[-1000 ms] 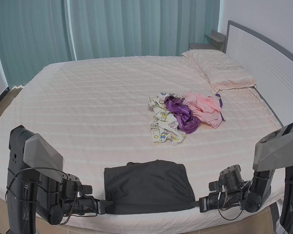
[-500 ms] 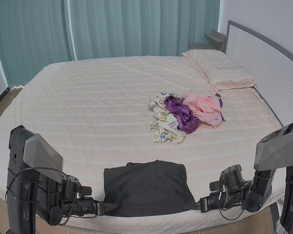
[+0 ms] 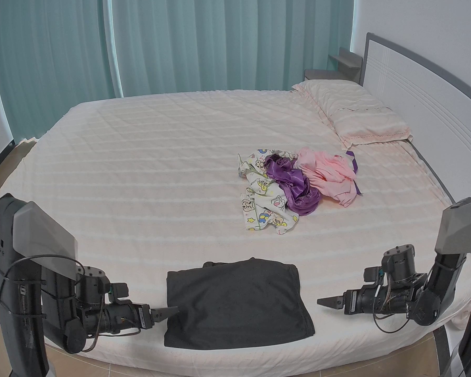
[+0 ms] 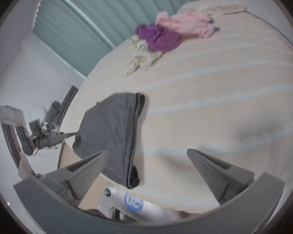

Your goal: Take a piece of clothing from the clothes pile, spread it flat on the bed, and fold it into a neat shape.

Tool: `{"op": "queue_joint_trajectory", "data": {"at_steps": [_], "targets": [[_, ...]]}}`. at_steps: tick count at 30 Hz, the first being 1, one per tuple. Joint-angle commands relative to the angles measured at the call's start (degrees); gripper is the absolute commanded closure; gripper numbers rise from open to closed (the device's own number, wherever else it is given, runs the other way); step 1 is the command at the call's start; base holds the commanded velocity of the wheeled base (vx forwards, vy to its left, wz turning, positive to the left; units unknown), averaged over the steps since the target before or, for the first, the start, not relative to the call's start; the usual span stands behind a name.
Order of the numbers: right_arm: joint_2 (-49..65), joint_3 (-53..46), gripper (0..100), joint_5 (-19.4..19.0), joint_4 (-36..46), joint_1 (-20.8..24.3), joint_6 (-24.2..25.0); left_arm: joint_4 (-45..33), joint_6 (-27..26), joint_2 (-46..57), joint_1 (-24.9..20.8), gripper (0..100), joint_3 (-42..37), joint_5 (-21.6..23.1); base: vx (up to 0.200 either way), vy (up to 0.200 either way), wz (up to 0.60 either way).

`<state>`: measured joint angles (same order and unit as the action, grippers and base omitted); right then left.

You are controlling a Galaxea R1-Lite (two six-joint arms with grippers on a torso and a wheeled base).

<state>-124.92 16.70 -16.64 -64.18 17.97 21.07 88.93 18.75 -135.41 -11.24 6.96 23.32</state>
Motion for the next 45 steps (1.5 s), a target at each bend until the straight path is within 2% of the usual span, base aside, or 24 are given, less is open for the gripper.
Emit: {"op": "queue_joint_trajectory", "data": {"at_steps": [1, 4, 7, 14, 17, 27, 28, 35, 39, 40, 42, 45], "targets": [[14.4, -2.0, 0, 2.9, -0.1, -5.5, 2.6, 0.5, 0.5, 11.5, 6.6, 0, -1.9, 0.1, 0.000, 0.000, 0.00], [21.9, -3.5, 0, 3.4, 0.2, -6.5, 3.7, 0.5, 3.9, 17.5, 9.7, 0, -2.1, 0.1, 0.000, 0.000, 0.00], [29.0, -4.2, 0, 5.7, 0.4, -6.7, 3.6, 0.5, 7.4, 23.7, 12.4, 0, -2.0, -0.2, 0.000, 0.000, 0.00], [42.9, -7.6, 0, 11.5, 1.2, -6.1, 3.0, -0.6, 8.9, 35.0, 15.5, 0, -3.2, -0.3, 0.000, 0.000, 0.00], [47.9, -10.0, 0, 12.0, 1.2, -6.2, 2.0, -1.9, 9.6, 38.9, 15.6, 0, -4.1, -0.4, 0.000, 0.000, 0.00], [63.7, -16.7, 0, 12.2, 2.9, -6.6, 0.4, -13.7, 9.7, 53.2, 16.5, 0, -5.5, -0.5, 0.000, 0.000, 0.00], [68.1, -16.7, 0, 12.7, 7.4, -7.2, 0.1, -19.2, 9.7, 59.3, 16.4, 0, -5.6, -0.5, 0.000, 0.000, 0.00], [85.5, -16.3, 0, 12.9, 25.2, -7.6, -2.5, -40.1, 9.1, 76.6, 16.5, 0, -3.7, -1.4, 0.000, 0.000, 0.00], [95.5, -16.4, 0, 12.9, 36.4, -7.7, -3.7, -48.8, 6.5, 86.1, 16.5, 0, -3.7, -1.6, 0.000, 0.000, 0.00], [95.5, -16.4, 0, 12.9, 36.4, -7.7, -3.7, -48.8, 6.5, 86.1, 16.5, 0, -3.7, -1.6, 0.000, 0.000, 0.00], [104.3, -16.3, 0, 13.1, 45.9, -8.0, -3.8, -56.9, 3.4, 94.1, 16.5, 0, -4.2, -2.5, 0.000, 0.000, 0.00], [108.9, -16.3, 0, 13.6, 50.4, -8.9, -4.5, -62.6, 1.8, 99.7, 16.5, 0, -4.3, -3.1, 0.000, 0.000, 0.00]]}}
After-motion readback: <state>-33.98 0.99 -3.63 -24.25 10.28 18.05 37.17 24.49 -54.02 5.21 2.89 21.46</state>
